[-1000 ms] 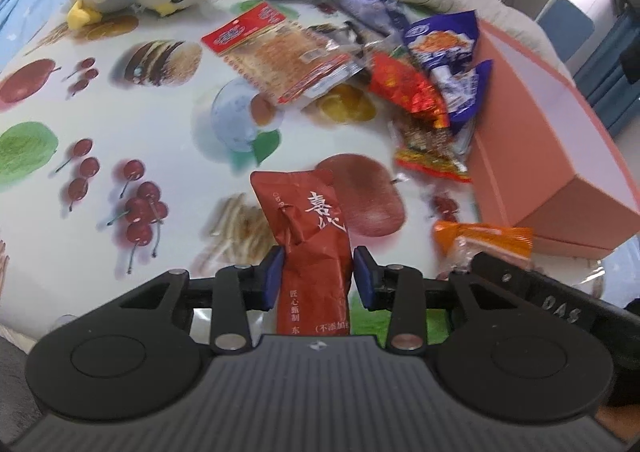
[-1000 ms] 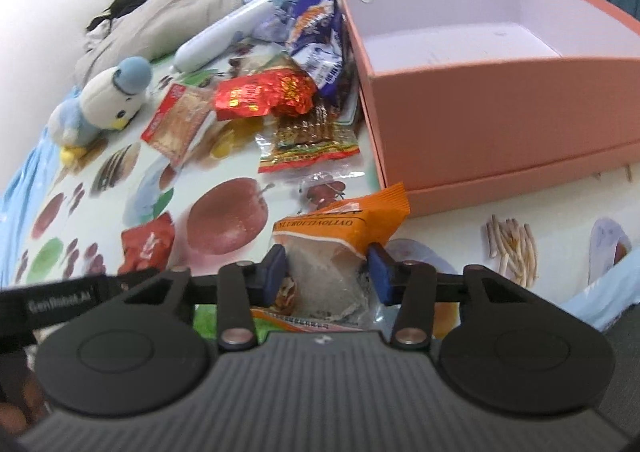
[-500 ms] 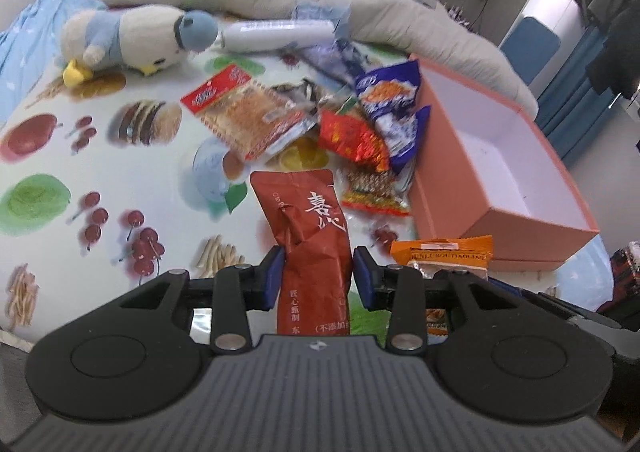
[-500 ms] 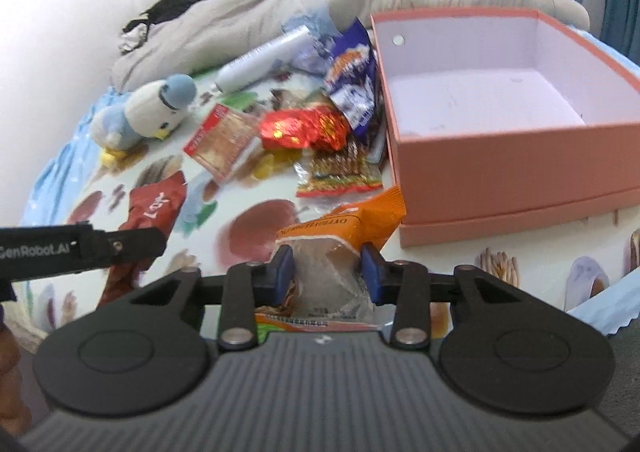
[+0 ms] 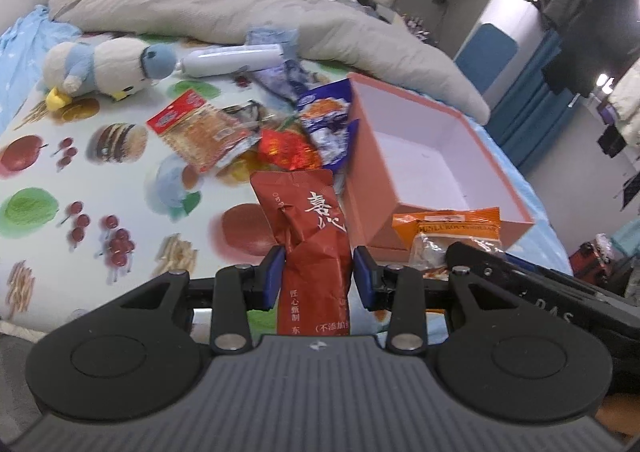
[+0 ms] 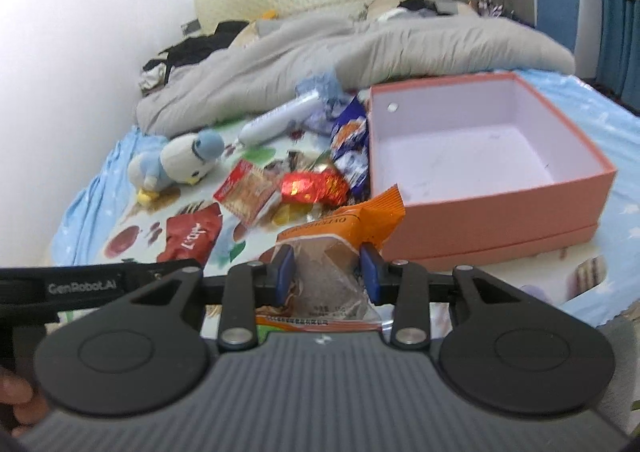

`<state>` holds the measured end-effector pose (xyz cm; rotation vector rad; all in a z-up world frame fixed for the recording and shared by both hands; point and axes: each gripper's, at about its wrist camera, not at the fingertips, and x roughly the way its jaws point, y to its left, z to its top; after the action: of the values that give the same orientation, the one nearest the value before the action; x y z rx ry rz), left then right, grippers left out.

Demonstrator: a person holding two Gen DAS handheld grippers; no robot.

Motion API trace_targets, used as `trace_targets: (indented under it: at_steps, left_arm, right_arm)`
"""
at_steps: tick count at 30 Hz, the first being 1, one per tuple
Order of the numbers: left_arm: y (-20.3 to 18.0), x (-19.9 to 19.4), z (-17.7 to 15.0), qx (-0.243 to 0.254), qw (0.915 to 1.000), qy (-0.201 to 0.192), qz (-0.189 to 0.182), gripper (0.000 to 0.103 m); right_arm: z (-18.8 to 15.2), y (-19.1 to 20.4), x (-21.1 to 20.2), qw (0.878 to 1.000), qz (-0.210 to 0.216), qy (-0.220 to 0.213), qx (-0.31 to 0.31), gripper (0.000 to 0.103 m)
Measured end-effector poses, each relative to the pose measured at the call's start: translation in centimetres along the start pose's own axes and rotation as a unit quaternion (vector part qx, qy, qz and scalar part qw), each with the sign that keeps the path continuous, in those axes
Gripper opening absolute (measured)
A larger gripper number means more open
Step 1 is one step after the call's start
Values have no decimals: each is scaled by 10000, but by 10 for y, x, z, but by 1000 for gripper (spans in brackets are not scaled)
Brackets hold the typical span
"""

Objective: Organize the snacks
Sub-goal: 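Carry both packets over the pink box and open both tools to drop them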

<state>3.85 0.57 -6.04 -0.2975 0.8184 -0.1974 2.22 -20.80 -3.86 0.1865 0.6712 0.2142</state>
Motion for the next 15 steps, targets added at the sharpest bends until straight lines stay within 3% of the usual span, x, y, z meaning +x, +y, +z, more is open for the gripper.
trace_targets:
  at_steps: [7, 15]
  left_arm:
    - [-34, 6, 9, 222, 9990, -92, -372, 43]
    - [-80, 42, 33, 601, 9950, -17, -796, 43]
  right_arm:
    - [3, -31, -27, 9993, -272, -221, 150, 39]
    - [19, -62, -32, 9968, -589, -427, 334, 39]
